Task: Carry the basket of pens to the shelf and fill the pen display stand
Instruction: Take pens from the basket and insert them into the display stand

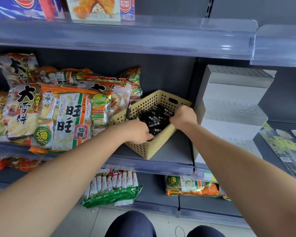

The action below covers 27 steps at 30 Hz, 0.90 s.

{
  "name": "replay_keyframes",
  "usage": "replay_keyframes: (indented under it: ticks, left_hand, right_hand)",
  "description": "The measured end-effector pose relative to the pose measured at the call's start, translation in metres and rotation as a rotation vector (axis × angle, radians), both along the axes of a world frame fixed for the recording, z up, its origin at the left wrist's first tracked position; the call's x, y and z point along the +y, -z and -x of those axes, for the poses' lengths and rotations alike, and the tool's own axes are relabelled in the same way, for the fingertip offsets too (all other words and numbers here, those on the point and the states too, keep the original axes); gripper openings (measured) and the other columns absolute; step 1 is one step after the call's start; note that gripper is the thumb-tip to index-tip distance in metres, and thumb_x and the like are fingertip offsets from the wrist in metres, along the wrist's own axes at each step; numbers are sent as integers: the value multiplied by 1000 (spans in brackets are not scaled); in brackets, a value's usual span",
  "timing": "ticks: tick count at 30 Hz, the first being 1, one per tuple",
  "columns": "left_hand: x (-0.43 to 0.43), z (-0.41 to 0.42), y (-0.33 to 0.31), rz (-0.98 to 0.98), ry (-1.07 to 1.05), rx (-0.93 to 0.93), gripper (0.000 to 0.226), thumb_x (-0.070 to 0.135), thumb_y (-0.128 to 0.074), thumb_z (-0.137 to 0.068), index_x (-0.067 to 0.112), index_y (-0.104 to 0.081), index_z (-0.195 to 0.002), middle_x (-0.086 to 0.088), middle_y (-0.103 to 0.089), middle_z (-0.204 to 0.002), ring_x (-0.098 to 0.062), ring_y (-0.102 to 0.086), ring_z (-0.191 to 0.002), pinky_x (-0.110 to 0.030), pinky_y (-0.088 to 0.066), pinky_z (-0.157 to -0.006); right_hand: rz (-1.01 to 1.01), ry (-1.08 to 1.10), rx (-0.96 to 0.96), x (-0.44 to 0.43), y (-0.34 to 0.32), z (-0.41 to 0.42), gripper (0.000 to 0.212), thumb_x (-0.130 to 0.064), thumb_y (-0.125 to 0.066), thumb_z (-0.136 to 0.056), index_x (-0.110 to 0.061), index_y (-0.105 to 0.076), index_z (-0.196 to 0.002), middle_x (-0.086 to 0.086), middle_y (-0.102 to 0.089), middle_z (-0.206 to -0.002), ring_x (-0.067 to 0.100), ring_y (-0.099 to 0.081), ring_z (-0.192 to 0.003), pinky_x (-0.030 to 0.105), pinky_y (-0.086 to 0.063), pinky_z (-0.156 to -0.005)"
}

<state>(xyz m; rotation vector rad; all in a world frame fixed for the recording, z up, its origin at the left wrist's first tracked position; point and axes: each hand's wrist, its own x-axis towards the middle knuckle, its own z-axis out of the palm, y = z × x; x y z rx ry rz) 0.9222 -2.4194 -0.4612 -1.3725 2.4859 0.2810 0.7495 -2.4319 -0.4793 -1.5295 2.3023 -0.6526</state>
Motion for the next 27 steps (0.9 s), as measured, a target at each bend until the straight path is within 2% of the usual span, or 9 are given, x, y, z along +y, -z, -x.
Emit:
replay_keyframes:
  ticks: [2,5,7,9,12,15,18,22,27]
  left_hand:
    - [6,9,-1,-65,5,112,44,43,-35,-101,9,-62,-93,-3,-62,-87,-22,-56,-84,-30,-42,-69]
    - [14,18,-6,-145,17,258,43,40,-39,-101,21,-50,-138,-1,-58,-131,-21,-54,-115,-21,-38,-81]
    - [11,16,-8,-150,-2,366,40,33,-44,-100,22,-50,-138,0,-59,-129,-19,-57,-113,-21,-40,-82]
    - [0,10,-3,-41,-66,486,27,25,-49,-98,21,-65,-120,-1,-68,-114,-15,-63,-96,-27,-47,-80]
    - [-19,0,9,344,-164,377,24,15,-52,-94,19,-65,-114,-4,-56,-123,-22,-52,-112,-35,-45,-91]
    - [-26,-4,16,243,-277,193,67,-1,-50,-87,23,-31,-147,-11,-16,-156,-33,-26,-139,-47,-36,-108]
    - [-22,2,20,157,-294,243,82,-7,-46,-86,20,-8,-154,-16,-30,-149,-34,-41,-130,-41,-43,-98]
    - [-18,6,19,190,-267,274,85,-8,-48,-85,16,-4,-154,-15,-52,-126,-30,-55,-109,-32,-41,-71]
    - [-12,2,13,150,-277,236,82,-9,-45,-85,16,-10,-154,-17,-48,-133,-32,-52,-113,-33,-43,-75]
  right_hand:
    - [26,6,17,-3,-1,5,14,1,-57,-82,-5,-56,-69,7,-55,-71,21,-53,-66,26,-42,-54]
    - [67,16,24,-6,2,12,10,-3,-57,-84,-6,-61,-92,9,-62,-89,23,-53,-76,28,-44,-66]
    - [41,-19,24,-7,7,14,15,-12,-63,-83,-10,-57,-96,6,-60,-91,23,-53,-79,28,-43,-67]
    - [12,-53,17,-6,12,17,26,-7,-60,-79,-10,-54,-105,6,-59,-93,24,-55,-85,28,-44,-68]
    - [27,-68,31,-5,12,23,47,3,-52,-78,-10,-50,-123,12,-61,-109,28,-56,-93,31,-47,-74]
    - [25,-77,29,-5,9,29,69,9,-47,-78,-15,-39,-142,12,-55,-132,30,-55,-114,35,-50,-92]
    - [28,-115,47,-4,8,33,74,9,-46,-78,-18,-34,-147,11,-53,-136,29,-56,-115,33,-50,-92]
    - [57,-145,42,0,10,34,75,12,-44,-77,-20,-37,-145,12,-55,-132,28,-60,-100,33,-54,-79]
    - [31,-180,62,9,12,34,63,5,-48,-86,-18,-39,-145,9,-49,-140,28,-50,-124,29,-44,-94]
